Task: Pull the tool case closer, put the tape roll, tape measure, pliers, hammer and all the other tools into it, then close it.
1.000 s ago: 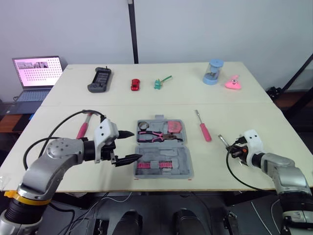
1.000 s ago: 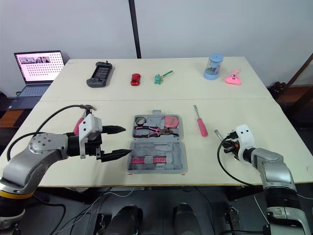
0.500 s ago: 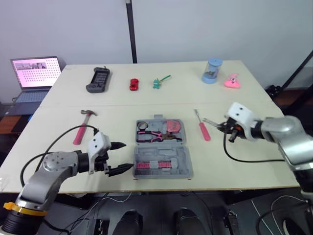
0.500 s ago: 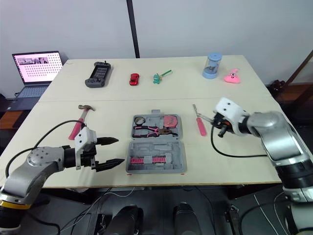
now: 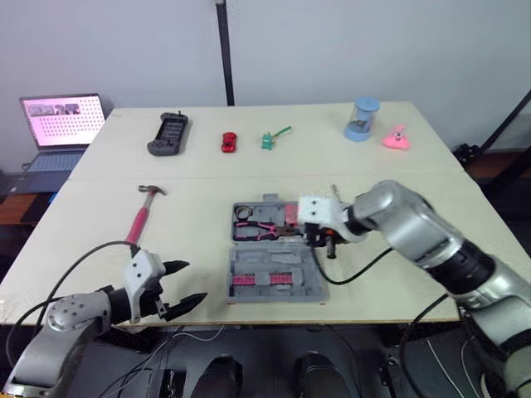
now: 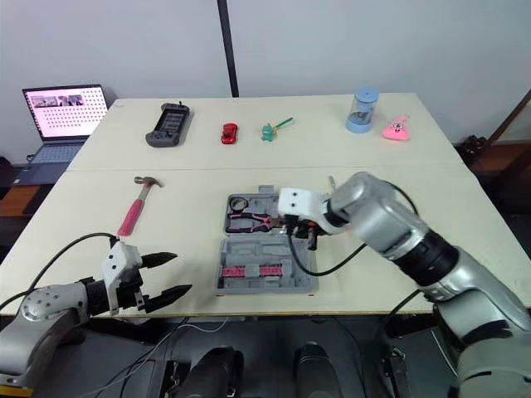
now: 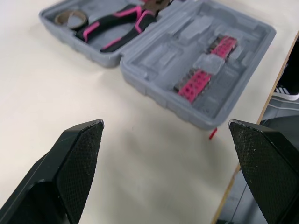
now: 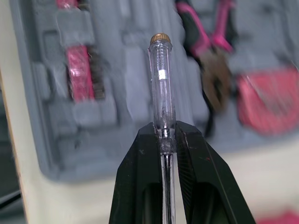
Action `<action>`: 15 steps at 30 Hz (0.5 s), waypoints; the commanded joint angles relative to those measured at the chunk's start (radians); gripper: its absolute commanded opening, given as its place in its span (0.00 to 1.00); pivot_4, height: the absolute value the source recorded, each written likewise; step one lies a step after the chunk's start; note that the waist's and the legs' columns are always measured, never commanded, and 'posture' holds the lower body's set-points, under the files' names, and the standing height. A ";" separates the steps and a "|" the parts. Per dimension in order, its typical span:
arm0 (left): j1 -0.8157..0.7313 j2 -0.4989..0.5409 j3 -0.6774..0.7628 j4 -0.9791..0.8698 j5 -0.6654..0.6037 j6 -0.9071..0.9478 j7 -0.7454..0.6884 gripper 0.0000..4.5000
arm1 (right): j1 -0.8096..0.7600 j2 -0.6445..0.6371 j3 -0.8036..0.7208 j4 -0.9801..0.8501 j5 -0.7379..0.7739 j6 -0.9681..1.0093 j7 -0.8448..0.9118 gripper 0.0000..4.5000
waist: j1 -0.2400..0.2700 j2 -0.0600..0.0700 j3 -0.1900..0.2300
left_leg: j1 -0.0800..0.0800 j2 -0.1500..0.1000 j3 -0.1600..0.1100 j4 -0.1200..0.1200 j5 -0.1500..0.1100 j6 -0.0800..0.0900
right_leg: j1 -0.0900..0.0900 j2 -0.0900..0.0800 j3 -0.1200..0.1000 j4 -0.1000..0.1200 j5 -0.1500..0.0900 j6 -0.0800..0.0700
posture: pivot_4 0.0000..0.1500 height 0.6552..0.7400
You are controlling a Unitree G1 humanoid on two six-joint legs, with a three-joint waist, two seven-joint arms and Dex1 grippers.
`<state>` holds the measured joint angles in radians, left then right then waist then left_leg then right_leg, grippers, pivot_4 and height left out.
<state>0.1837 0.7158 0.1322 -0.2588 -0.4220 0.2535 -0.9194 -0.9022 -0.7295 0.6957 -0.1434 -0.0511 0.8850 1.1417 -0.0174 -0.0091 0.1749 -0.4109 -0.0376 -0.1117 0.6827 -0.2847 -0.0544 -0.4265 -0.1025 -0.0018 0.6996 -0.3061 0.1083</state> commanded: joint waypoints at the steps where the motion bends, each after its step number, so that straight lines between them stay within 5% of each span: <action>1: 0.007 -0.003 0.035 -0.036 0.013 -0.024 0.025 1.00 | -0.059 0.059 0.039 0.076 -0.073 -0.050 -0.026 0.02 | 0.004 0.000 0.000 | 0.000 -0.001 0.000 0.000 0.000 0.000 | 0.000 -0.001 0.000 0.000 0.000 0.000 | 1.00 0.22; 15: 0.059 0.009 0.085 -0.085 0.007 -0.013 0.042 1.00 | -0.088 0.290 0.118 0.211 -0.185 -0.087 -0.049 0.02 | -0.003 0.000 0.000 | 0.000 -0.001 0.000 0.000 0.000 0.000 | -0.001 0.000 0.000 0.000 0.000 0.000 | 1.00 0.22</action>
<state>0.2385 0.7160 0.1837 -0.3127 -0.4128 0.2489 -0.8807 -0.9663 -0.4539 0.8191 0.0769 -0.2217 0.7980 1.0992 -0.0200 -0.0091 0.1749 -0.4109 -0.0390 -0.1117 0.6827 -0.2846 -0.0547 -0.4270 -0.1020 -0.0017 0.7000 -0.3059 0.1084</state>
